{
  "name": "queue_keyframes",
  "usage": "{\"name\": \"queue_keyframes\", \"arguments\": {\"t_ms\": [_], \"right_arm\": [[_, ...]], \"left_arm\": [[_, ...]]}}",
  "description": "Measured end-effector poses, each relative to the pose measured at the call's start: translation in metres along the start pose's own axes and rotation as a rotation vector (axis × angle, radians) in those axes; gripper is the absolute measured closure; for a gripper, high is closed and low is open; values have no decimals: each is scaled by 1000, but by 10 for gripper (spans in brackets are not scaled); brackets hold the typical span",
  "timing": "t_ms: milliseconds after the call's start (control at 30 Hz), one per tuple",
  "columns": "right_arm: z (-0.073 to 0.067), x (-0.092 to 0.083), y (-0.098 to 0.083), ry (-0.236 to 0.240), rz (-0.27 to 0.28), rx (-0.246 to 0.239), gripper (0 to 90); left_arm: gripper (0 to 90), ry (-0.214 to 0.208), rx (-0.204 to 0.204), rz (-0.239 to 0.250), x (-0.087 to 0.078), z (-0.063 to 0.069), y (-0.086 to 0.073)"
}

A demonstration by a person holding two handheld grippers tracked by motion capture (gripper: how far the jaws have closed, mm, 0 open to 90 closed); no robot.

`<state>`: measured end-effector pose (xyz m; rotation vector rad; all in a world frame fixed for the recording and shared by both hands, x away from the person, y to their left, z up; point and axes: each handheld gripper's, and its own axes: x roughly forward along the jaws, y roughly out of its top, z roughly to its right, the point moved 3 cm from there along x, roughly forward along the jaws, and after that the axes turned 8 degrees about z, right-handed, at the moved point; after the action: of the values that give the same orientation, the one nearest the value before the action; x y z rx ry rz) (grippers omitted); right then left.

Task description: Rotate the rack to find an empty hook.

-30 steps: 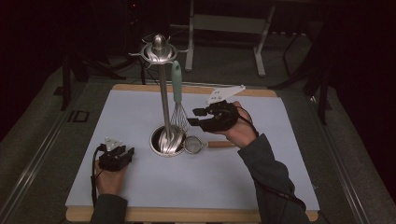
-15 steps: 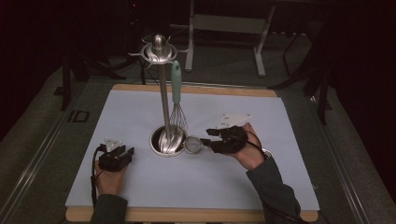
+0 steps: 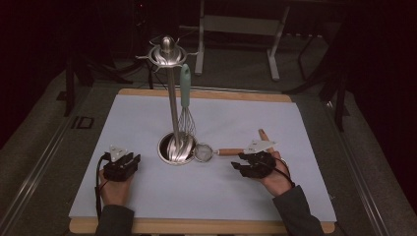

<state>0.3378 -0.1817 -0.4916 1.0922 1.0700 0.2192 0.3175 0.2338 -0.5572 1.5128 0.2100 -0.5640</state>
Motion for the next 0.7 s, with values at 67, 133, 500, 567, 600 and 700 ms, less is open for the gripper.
{"name": "queue_keyframes", "arguments": {"t_ms": [67,133,500,567,600,700], "right_arm": [[1,-1,-3,-1,3,14,555],[4,-1,-11,0,0,28,554],[5,-2,-22,12,0,70,545],[7,-3,-25,10,-5,75,544],[7,-4,-26,12,-3,81,544],[9,-3,-28,19,1,104,544]], "left_arm": [[716,-3,-4,5,-1,0,0],[727,-27,-13,25,-4,3,3],[844,-104,-12,137,-21,20,22],[878,-124,-20,181,-26,24,29],[896,-124,-20,181,-26,24,29],[899,-164,-28,279,-36,34,45]]}}
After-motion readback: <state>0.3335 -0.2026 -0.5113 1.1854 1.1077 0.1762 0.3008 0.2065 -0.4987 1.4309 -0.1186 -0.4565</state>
